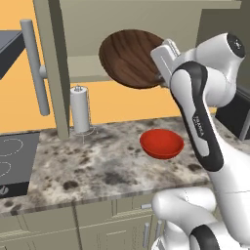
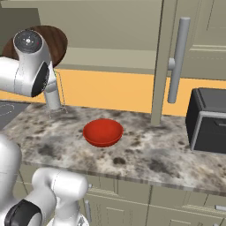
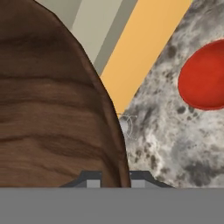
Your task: Open the cabinet. Pick the bowls from the counter and place them in the cabinet. Then close the cabinet.
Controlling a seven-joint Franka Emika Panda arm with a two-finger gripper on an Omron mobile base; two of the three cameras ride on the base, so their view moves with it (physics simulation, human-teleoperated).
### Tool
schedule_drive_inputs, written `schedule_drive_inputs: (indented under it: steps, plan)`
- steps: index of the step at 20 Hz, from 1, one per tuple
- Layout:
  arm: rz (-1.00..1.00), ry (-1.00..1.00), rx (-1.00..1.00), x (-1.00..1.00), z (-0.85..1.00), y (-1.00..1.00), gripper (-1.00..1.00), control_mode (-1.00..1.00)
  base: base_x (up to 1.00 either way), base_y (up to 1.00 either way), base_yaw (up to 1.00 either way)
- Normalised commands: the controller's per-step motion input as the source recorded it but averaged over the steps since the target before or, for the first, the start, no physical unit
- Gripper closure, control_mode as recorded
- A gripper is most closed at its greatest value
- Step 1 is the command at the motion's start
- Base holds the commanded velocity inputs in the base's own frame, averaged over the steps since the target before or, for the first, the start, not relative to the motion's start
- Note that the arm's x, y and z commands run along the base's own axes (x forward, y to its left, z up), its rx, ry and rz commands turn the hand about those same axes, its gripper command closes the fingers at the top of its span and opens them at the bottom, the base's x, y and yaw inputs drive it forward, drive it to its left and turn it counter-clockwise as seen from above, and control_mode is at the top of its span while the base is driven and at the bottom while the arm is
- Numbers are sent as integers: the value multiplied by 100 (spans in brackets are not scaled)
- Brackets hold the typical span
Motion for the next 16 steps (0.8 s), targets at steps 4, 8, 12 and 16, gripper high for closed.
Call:
schedule_drive_inputs:
  steps: [4, 8, 12, 16]
  plan:
    - [0, -2, 0, 54, 0, 13, 100, -100, 0, 0, 0]
    - [0, 0, 0, 50, 0, 12, 100, -100, 0, 0, 0]
    - [0, 0, 0, 58, 0, 17, 100, -100, 0, 0, 0]
    - [0, 0, 0, 55, 0, 18, 100, -100, 0, 0, 0]
